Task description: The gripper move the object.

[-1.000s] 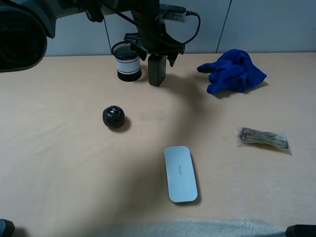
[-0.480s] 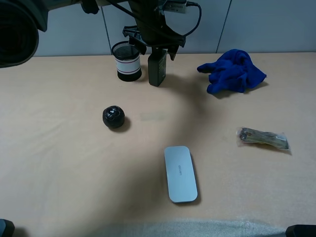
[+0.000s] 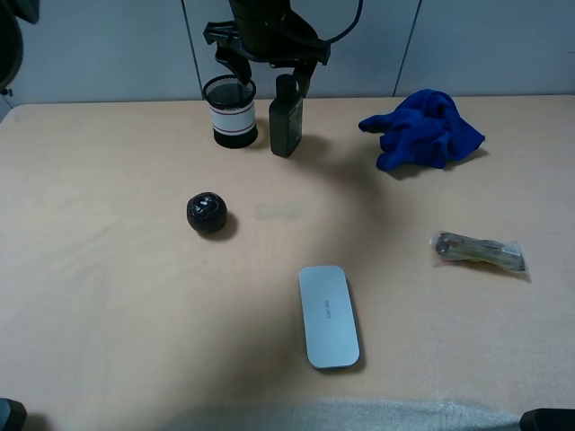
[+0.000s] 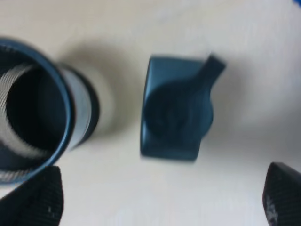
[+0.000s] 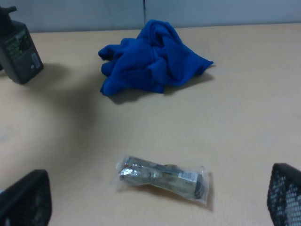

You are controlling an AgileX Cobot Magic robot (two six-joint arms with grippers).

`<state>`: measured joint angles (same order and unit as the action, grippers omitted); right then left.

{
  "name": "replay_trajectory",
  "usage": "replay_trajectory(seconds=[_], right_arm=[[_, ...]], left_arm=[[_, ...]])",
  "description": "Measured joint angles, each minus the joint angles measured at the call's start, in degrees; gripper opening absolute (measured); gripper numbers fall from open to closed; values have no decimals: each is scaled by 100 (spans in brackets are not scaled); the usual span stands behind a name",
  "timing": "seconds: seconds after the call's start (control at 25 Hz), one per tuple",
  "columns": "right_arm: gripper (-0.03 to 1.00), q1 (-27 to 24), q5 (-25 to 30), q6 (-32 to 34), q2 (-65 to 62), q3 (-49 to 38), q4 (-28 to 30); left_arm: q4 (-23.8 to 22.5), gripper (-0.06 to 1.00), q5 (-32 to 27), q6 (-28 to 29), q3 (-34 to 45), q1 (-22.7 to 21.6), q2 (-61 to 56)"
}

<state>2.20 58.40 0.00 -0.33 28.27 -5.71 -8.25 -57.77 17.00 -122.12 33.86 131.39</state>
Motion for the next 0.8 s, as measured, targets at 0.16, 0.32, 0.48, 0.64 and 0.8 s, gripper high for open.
replay_trajectory(seconds=[0.16, 0.32, 0.48, 0.64, 0.8], right_arm=[[69, 0, 0, 0, 0, 0, 0], [69, 0, 0, 0, 0, 0, 0], [69, 0, 0, 0, 0, 0, 0], [69, 0, -1, 0, 0, 0, 0], [69, 0, -1, 0, 0, 0, -4]], left_arm=[[198, 85, -480, -234, 0, 0, -262], [352, 85, -864, -379, 0, 0, -545], [416, 85, -868, -523, -1, 0, -846], [624, 85, -875, -708, -1, 0, -1212], [715, 85, -875, -738, 52, 29, -1597]])
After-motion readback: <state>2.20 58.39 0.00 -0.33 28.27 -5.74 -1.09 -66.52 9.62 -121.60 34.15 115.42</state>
